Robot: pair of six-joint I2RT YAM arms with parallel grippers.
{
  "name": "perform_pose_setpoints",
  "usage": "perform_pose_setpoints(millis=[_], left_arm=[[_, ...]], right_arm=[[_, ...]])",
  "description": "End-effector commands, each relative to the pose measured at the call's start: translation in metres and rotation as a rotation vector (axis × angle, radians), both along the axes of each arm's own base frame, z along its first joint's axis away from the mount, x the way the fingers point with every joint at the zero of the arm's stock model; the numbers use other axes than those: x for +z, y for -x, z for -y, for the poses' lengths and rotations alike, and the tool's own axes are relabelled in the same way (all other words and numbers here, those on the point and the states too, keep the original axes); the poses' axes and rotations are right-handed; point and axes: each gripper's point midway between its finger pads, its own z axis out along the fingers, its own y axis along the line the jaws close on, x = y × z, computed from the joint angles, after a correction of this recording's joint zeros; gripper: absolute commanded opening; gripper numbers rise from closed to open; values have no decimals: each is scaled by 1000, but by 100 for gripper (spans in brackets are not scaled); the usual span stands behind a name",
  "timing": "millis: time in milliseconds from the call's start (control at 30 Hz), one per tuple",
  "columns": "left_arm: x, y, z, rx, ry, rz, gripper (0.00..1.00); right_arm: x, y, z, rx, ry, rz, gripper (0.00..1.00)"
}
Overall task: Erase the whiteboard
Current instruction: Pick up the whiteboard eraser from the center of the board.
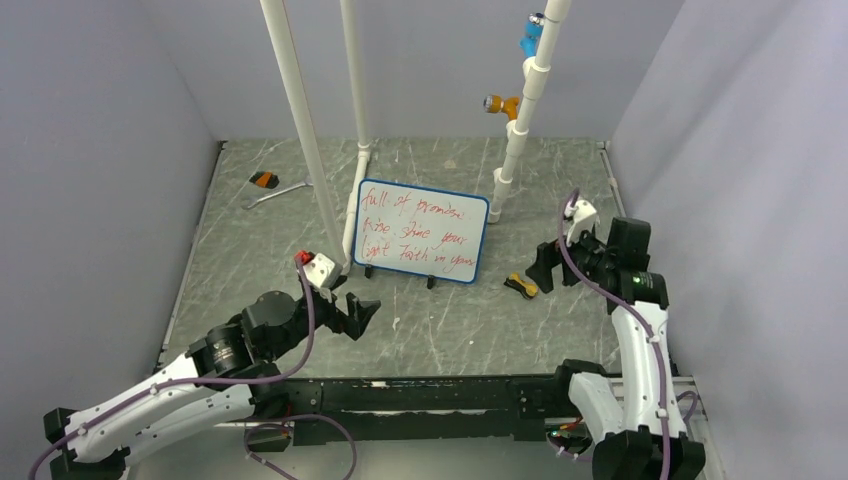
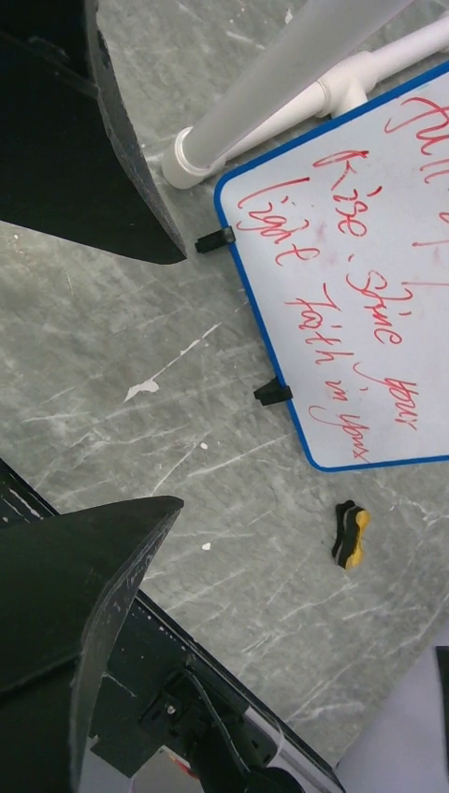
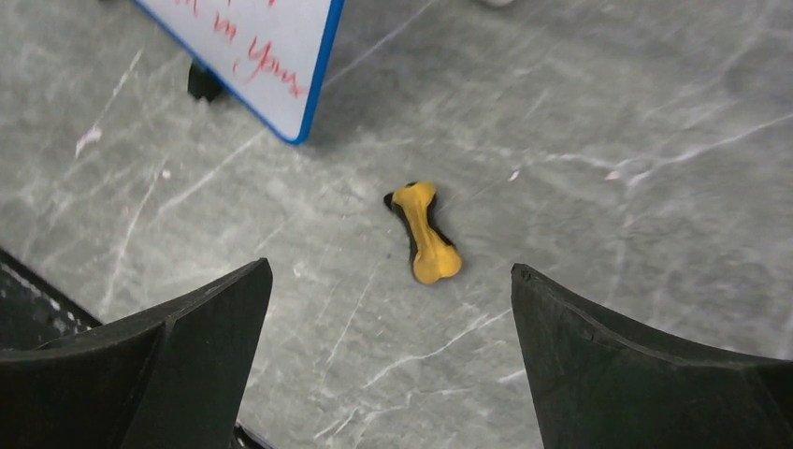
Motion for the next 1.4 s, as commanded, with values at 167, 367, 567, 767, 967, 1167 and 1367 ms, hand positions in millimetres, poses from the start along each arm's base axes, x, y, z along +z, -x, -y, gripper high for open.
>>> perform_pose_setpoints(millis=[167,367,567,767,967,1167,1367], left_arm=[[-27,-7,-7,67,-58,-48,99],[-45,-3,-2,57,17,-79,99],[-51,1,1,56,91,-103,99],[-61,6,4,47,143,-154,99],[-65,3,6,55,141,-147,99],[-57,-1,14,23,78,-122,99],[-59,-3,19,16,88,-112,99]], right_arm=[[-73,6,-16,278,149,-111,100],[-43,-28,-64,341,-2,47,100],[-24,-92,-94,350,-229,93,100],[-51,-86,-70,416,-8,26,99],[-104,-50,-23,330,253,-192,82],[-134,-40,-27,311,280,-286,70],[-151,-39,-25,311,309,-349,62]])
